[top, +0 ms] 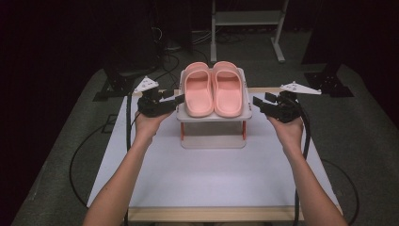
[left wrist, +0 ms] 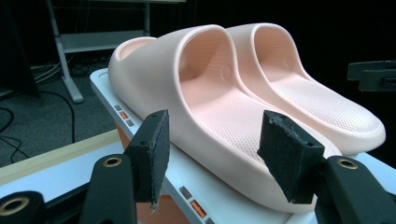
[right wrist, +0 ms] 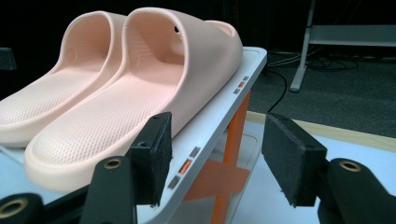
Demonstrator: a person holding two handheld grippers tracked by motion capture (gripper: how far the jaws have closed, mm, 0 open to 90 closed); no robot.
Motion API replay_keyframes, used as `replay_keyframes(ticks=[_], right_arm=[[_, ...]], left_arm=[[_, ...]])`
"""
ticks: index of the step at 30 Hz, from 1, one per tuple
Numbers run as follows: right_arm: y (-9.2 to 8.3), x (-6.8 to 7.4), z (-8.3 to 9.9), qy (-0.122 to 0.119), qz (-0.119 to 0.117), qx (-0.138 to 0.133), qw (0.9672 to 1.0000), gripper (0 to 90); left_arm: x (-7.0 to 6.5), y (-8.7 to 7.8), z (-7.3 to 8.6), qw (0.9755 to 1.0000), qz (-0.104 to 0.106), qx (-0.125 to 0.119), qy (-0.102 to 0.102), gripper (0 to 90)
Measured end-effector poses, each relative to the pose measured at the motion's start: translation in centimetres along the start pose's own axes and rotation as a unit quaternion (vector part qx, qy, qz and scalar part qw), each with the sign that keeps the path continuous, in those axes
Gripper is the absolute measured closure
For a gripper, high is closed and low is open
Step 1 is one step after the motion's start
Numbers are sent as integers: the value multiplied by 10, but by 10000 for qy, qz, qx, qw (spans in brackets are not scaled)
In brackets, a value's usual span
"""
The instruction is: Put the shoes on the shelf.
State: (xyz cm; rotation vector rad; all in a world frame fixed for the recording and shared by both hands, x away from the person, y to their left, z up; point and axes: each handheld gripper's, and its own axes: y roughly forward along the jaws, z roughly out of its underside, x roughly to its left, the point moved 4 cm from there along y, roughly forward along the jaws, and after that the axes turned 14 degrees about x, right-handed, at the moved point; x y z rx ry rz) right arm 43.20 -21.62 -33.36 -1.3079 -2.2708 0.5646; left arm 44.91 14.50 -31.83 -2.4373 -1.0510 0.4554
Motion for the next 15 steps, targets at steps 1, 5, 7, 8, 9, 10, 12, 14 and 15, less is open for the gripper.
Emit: replay_keyframes(ticks=[1,5,7,8,9,10,12,14,15], right_arm=[[-1,-1,1,-27,6,-24,10000,421],[-4,-1,4,-20,2,-25,10000,418],[-6,-1,8,-8,-18,-35,10000,412],[-6,-1,9,-13,-17,-23,10000,409],[-7,-1,10,-18,-15,-18,10000,409],[-8,-1,10,-14,-21,-44,10000,409],[-9,-1,12,-36,-18,-50,10000,408],[-10,-1,13,-35,-27,-66,10000,405],[-11,-1,14,-29,-36,-64,10000,403]], left_arm=[[0,0,0,10000,1,-2,-1,426],[-1,-3,4,10000,22,-6,5,418],[-3,-4,6,10000,38,-12,22,410],[-3,-5,7,10000,40,-8,29,409],[-4,-5,7,10000,50,-19,27,409],[-4,-6,9,10000,47,-24,26,409],[-5,-8,10,10000,66,-35,6,407],[-5,-9,12,10000,60,-44,10,404],[-5,-10,13,10000,66,-36,15,404]])
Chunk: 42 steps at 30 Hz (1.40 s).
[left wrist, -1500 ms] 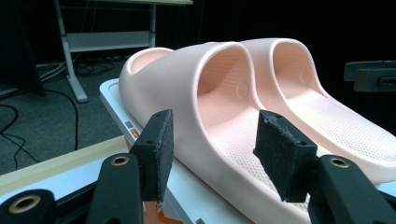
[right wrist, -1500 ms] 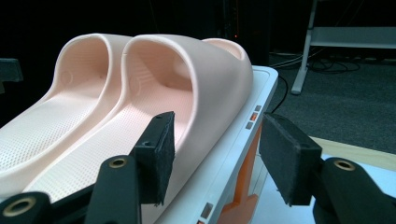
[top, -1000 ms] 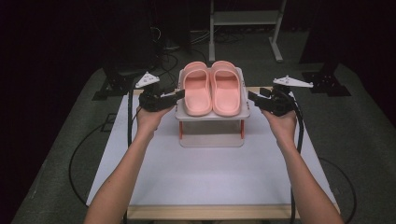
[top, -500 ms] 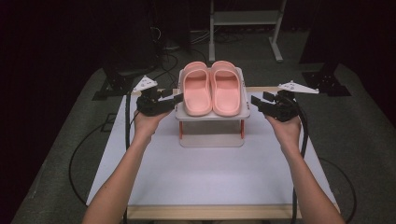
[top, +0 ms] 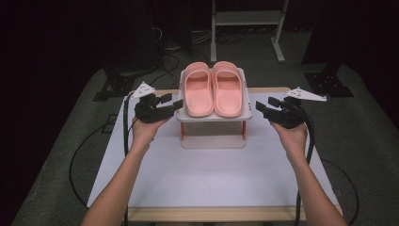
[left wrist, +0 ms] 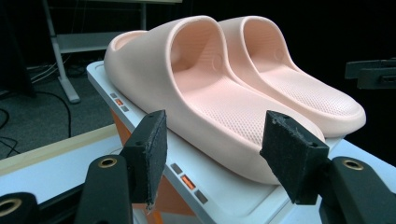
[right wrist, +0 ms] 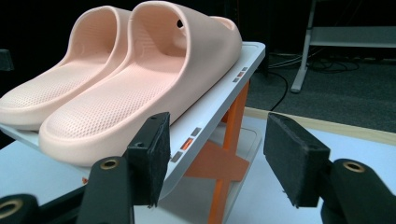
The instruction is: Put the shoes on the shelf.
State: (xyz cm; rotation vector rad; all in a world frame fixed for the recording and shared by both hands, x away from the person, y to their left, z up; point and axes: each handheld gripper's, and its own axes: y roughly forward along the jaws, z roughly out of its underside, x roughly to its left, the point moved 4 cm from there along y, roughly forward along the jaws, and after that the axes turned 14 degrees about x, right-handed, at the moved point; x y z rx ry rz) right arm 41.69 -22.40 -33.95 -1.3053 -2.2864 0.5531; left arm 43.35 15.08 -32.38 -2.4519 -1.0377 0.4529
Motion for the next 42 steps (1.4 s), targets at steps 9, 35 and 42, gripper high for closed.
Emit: replay_keyframes(ticks=[9,35,42], right_arm=[[-3,2,9,-22,-40,-7,10000,389],[-18,8,38,-109,-61,-30,9999,345],[-18,11,48,-129,-89,-18,9999,327]], left_arm=[[-4,-5,11,10000,55,9,-25,385],[-14,-17,48,9999,91,-1,-100,314],[-15,-18,60,9999,77,54,-116,293]])
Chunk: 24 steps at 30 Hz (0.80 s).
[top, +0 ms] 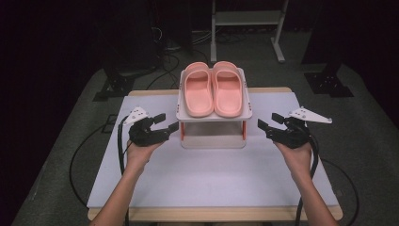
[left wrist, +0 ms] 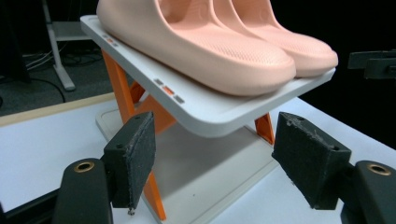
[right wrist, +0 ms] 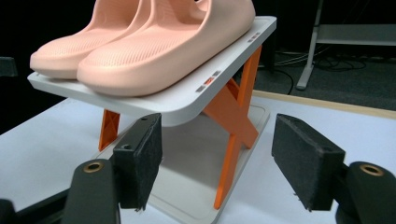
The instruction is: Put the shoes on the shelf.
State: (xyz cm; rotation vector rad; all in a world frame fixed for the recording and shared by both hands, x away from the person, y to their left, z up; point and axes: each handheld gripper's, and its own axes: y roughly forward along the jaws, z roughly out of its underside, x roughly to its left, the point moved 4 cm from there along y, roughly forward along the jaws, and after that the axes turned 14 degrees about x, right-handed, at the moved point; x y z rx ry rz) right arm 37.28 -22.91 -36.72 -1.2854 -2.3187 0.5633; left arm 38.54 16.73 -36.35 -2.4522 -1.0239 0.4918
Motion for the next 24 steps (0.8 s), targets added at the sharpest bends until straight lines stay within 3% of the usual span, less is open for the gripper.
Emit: replay_keyframes(ticks=[24], right_arm=[[-6,-2,35,43,14,44,10000,275]], left_arm=[[-1,-3,32,9999,-101,39,-35,175]])
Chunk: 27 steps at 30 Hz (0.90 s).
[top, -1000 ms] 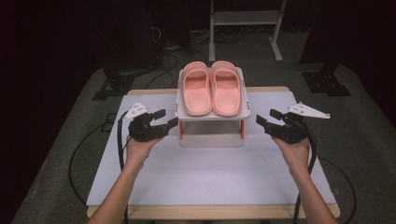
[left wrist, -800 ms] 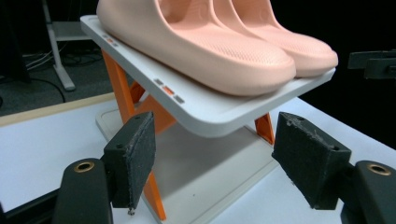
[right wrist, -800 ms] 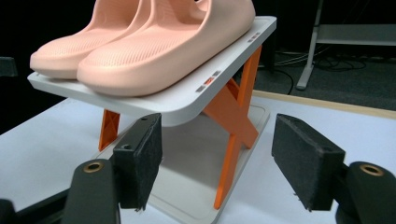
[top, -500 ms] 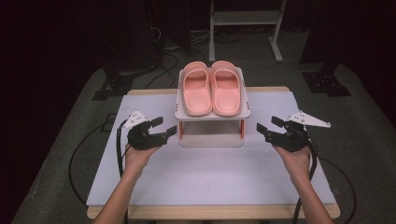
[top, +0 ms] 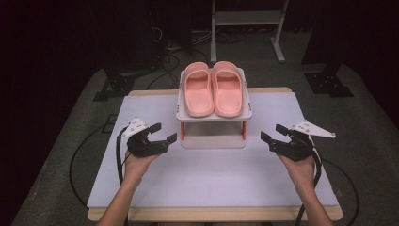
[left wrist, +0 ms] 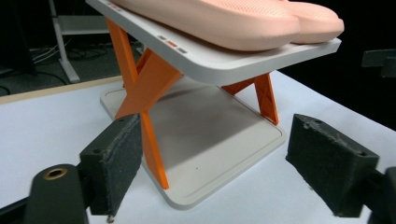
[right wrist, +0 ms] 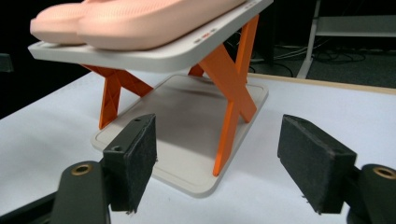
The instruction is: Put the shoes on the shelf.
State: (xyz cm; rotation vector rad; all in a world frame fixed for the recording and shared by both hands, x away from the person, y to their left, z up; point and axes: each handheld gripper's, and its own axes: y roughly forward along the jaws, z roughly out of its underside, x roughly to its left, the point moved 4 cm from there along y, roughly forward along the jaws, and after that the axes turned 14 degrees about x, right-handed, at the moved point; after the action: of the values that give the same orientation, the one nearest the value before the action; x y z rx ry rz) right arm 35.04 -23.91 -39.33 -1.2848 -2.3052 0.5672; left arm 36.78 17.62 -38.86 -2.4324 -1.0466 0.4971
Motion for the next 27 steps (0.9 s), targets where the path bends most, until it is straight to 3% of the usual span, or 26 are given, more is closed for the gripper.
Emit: replay_keyframes(ticks=[27], right_arm=[[-6,-7,42,23,32,62,10000,254]], left_arm=[[-1,-2,35,9998,-202,83,-31,112]])
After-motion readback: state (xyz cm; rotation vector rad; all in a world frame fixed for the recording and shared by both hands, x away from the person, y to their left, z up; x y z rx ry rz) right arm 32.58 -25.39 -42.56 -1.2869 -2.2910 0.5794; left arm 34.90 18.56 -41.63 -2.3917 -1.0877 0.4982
